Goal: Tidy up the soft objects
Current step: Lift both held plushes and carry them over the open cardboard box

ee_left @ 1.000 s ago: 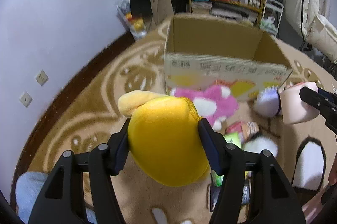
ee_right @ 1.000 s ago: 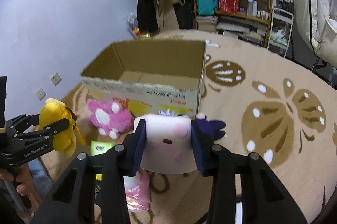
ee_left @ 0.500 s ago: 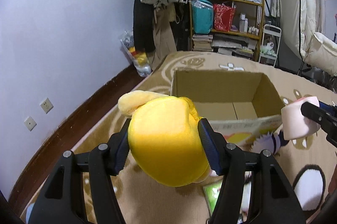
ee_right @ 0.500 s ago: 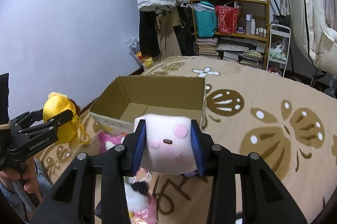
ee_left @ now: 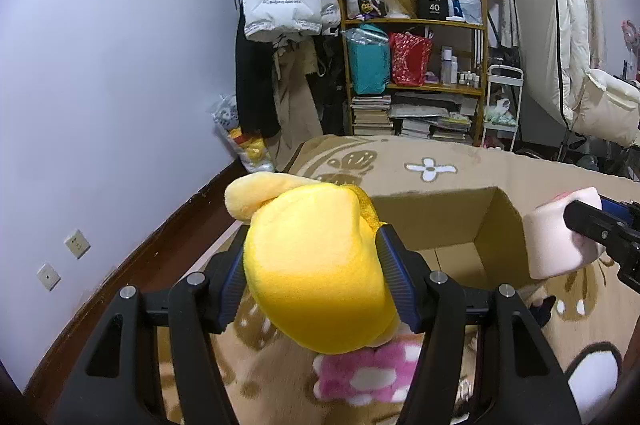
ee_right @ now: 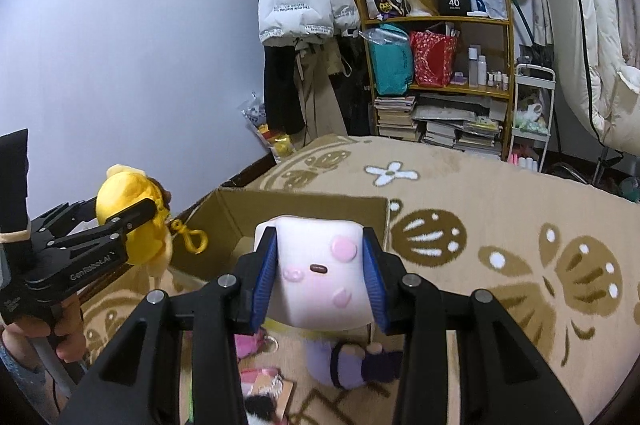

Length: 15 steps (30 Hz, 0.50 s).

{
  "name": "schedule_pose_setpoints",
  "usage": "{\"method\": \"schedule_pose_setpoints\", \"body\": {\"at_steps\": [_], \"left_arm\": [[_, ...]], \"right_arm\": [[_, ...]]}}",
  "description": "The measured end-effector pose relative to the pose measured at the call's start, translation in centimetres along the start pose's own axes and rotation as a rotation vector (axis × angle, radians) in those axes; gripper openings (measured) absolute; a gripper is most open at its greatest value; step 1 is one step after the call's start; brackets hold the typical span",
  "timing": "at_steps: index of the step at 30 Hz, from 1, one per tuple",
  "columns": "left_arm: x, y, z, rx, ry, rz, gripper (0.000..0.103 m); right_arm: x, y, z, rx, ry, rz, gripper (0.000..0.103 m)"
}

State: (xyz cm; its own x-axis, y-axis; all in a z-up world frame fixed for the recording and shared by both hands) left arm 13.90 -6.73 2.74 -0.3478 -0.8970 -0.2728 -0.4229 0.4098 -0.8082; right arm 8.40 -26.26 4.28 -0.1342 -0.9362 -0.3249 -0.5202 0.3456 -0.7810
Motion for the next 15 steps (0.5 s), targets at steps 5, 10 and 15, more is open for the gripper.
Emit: {"method": "schedule_pose_setpoints", "body": {"at_steps": [5,10,15], "left_arm": [[0.4,-1.1,1.6,0.014,0.013,-0.004,0.061],[1.1,-0.9,3.5,-0.021,0.055,0.011,0.062],[2.1,0.4,5.4,-0.083,0.089,0.044,0.062]], "right_arm": [[-0.4,-1.2,1.3,0.023,-0.025,-0.003,0.043],[-1.0,-1.9,3.1,0.031,-0.049,-0.014,0.044],[-0.6,-0.4,5.3,-0.023,-0.048,-0.002,0.044]]}}
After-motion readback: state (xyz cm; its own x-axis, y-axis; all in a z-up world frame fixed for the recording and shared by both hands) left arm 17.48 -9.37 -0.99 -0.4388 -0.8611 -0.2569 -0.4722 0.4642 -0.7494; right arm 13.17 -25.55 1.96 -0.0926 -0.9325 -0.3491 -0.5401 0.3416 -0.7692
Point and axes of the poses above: each gripper's, at about its wrist camera, not at the fingertips, and z roughly the way its jaws point, x to its right, y to its underside, the point moved 1 cm from there along z, roughly the way its jaws point, and after that the axes turned 11 degrees about z, right-handed, at the moved point
